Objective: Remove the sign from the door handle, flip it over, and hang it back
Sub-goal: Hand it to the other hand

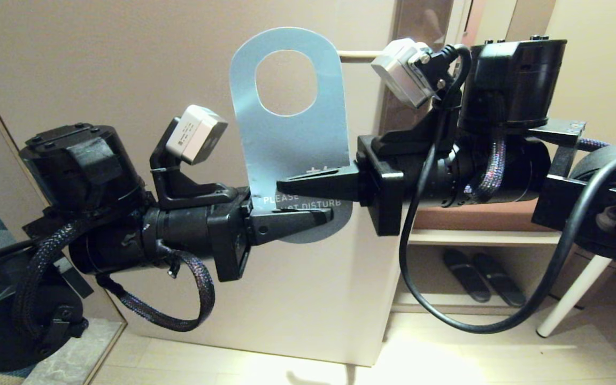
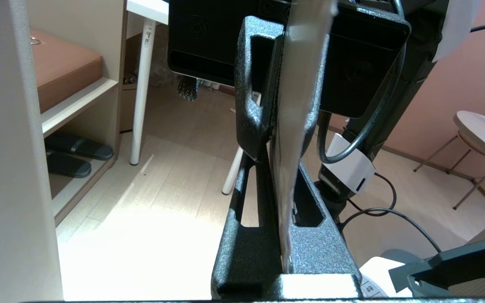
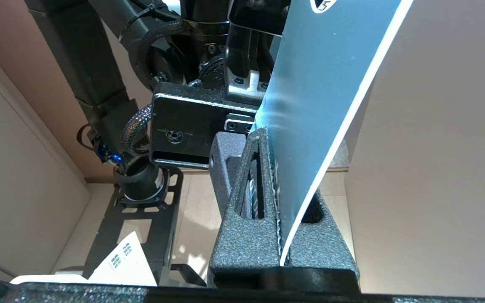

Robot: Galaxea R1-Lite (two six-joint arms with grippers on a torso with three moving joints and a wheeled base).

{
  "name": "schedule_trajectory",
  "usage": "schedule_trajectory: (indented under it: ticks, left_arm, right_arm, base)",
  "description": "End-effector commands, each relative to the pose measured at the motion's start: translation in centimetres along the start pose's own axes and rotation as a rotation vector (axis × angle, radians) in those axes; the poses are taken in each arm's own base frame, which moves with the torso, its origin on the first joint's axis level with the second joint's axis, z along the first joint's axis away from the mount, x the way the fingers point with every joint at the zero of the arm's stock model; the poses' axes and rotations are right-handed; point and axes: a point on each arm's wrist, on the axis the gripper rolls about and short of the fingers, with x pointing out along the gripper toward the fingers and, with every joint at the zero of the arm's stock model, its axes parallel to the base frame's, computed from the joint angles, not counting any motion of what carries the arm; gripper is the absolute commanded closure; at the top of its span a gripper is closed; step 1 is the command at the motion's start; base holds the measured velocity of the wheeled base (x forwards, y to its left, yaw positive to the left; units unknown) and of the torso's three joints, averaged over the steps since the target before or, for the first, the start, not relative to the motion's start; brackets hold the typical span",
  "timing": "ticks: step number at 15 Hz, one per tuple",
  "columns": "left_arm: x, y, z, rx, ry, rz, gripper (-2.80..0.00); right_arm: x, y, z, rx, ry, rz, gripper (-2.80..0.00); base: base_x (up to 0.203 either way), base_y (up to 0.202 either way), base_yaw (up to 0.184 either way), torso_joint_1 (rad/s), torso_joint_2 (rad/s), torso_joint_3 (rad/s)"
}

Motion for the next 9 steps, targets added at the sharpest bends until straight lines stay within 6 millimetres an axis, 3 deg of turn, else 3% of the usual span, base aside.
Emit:
schedule_trajectory:
  ticks: [1,9]
  left_arm:
    - [-0.02,-0.06,0.07,0.003,-0.003,-0.004,0.0]
    - [-0.33,-0.25,-0.12,-0.001,-0.001,0.002,0.0]
  right_arm:
    - [-0.01,0.05,0.03,0.0,-0.001,0.007,-2.8]
    - [-0.95,-0.21,0.09,0.001,-0.004,-0.018,-2.8]
  base:
    - [0.0,0.0,0.0,0.0,0.0,0.0]
    - [0.0,0.0,0.0,0.0,0.0,0.0]
